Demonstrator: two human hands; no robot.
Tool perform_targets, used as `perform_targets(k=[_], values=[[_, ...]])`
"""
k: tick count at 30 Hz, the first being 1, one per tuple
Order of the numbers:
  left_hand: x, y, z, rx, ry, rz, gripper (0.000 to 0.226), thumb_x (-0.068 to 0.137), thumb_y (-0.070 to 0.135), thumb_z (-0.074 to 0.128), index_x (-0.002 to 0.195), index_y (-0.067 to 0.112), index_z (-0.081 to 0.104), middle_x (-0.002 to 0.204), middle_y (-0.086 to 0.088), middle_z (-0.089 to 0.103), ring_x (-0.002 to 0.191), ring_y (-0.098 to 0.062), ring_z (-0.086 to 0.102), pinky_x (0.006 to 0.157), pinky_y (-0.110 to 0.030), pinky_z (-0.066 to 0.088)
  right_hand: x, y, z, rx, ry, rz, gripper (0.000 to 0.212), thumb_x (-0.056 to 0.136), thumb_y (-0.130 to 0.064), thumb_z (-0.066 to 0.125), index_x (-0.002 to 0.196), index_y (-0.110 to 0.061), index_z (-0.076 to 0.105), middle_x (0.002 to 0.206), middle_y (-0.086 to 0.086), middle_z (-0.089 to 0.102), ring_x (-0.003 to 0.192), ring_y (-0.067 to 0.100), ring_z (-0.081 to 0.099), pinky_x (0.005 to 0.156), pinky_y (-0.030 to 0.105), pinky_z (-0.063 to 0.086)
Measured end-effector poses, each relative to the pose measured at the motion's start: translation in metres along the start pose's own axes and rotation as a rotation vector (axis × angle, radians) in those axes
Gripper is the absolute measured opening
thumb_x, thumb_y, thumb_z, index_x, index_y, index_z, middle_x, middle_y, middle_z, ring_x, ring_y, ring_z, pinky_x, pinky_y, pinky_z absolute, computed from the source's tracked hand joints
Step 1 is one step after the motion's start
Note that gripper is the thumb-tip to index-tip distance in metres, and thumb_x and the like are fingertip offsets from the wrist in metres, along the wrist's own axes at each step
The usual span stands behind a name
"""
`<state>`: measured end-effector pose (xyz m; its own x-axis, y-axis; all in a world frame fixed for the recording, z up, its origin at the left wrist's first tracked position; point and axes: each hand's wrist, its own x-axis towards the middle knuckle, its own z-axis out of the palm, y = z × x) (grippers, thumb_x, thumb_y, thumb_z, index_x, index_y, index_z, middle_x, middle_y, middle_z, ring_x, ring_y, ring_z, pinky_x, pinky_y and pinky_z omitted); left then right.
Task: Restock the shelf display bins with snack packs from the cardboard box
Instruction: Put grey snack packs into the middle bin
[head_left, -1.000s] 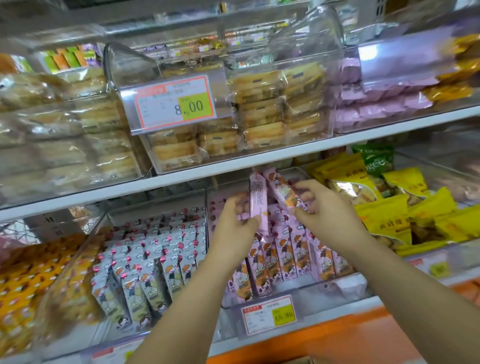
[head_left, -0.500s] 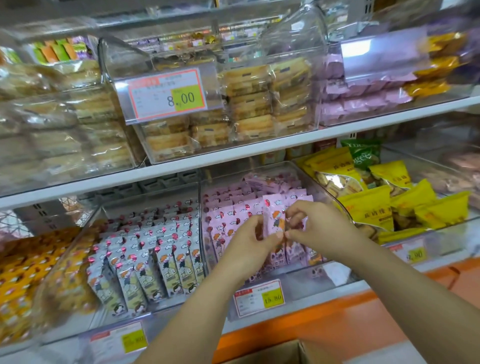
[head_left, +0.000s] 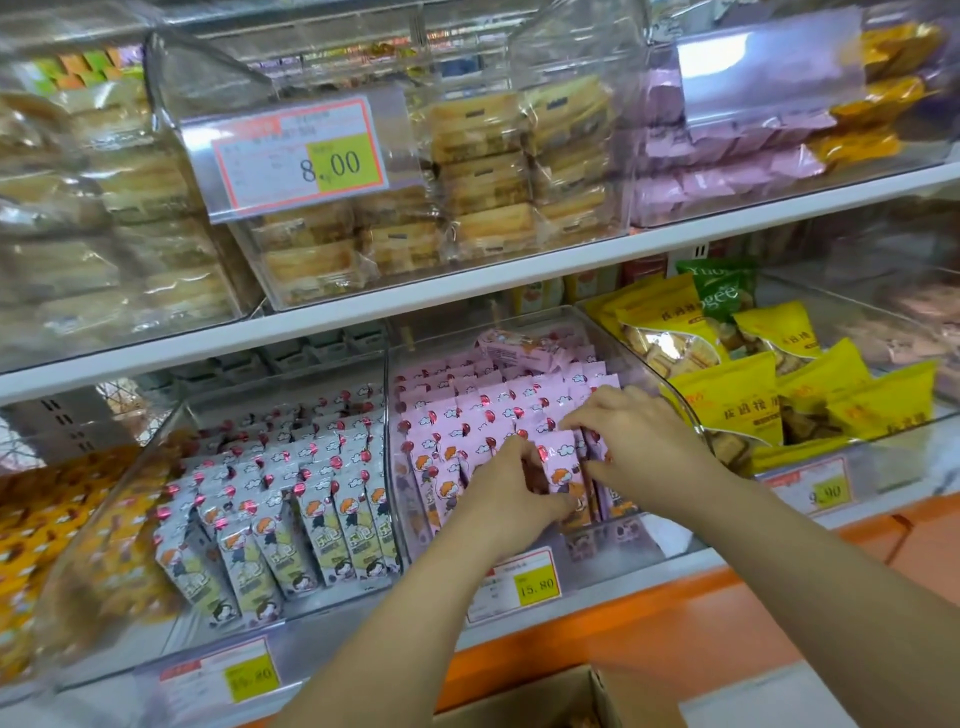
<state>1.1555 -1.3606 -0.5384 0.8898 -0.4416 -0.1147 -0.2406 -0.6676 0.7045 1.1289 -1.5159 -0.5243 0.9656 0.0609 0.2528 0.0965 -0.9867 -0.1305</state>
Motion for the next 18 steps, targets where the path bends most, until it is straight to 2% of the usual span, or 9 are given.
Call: perform_targets(k=[3,6,9,11,14,18], values=[[0.002,-0.004,-0.002,-0.043,-0.009,-0.02,0.03,0.083,0.028,0.07,0.087,0.027,0.041,0.082,0.003,0.054,0.069,-0.014,0.051,0.055,-0.022,0.039,0.002,0.001,0.0,0.019,-0.011,0.017,0.042,0.089,-0.025,0.059,0.129,-0.031,0.049,0.133,-0.007,0.046,0.122,0.019,0.038,0.102,0.034,0.033],[0.005,-0.011,-0.01,-0.027,0.062,-0.052,0.031,0.083,0.028,0.072,0.085,0.029,0.042,0.095,-0.003,0.057,0.075,-0.016,0.055,0.052,-0.019,0.044,0.005,0.003,-0.002,0.032,-0.04,0.033,0.042,0.091,-0.019,0.06,0.131,-0.027,0.049,0.135,-0.003,0.045,0.124,0.02,0.037,0.103,0.031,0.031],[0.007,-0.01,-0.01,-0.04,0.083,-0.087,0.031,0.08,0.027,0.075,0.085,0.026,0.045,0.099,-0.006,0.061,0.086,-0.023,0.063,0.07,-0.036,0.055,0.007,0.004,-0.004,0.053,-0.059,0.051,0.043,0.091,-0.017,0.062,0.131,-0.023,0.051,0.135,0.001,0.044,0.125,0.022,0.039,0.104,0.033,0.034],[0.009,-0.005,-0.005,0.069,0.104,-0.065,0.029,0.081,0.027,0.075,0.092,0.019,0.049,0.097,-0.008,0.064,0.087,-0.023,0.063,0.069,-0.034,0.051,0.007,0.003,-0.004,0.056,-0.086,0.057,0.045,0.089,-0.021,0.064,0.132,-0.023,0.051,0.134,0.002,0.046,0.124,0.022,0.041,0.103,0.034,0.037],[0.01,0.003,0.002,0.253,0.166,-0.039,0.04,0.084,0.028,0.072,0.108,0.01,0.046,0.102,-0.012,0.064,0.092,-0.027,0.062,0.067,-0.033,0.046,0.01,0.002,-0.006,0.148,-0.073,0.07,0.048,0.085,-0.032,0.067,0.13,-0.024,0.053,0.131,0.003,0.049,0.12,0.022,0.045,0.101,0.036,0.039],[0.008,-0.002,-0.004,0.239,0.163,-0.029,0.051,0.08,0.031,0.076,0.113,0.017,0.04,0.097,-0.008,0.066,0.088,-0.024,0.062,0.065,-0.031,0.044,0.027,-0.002,-0.014,0.292,0.091,0.101,0.046,0.088,-0.033,0.064,0.131,-0.022,0.053,0.129,0.007,0.051,0.119,0.025,0.045,0.098,0.038,0.042]])
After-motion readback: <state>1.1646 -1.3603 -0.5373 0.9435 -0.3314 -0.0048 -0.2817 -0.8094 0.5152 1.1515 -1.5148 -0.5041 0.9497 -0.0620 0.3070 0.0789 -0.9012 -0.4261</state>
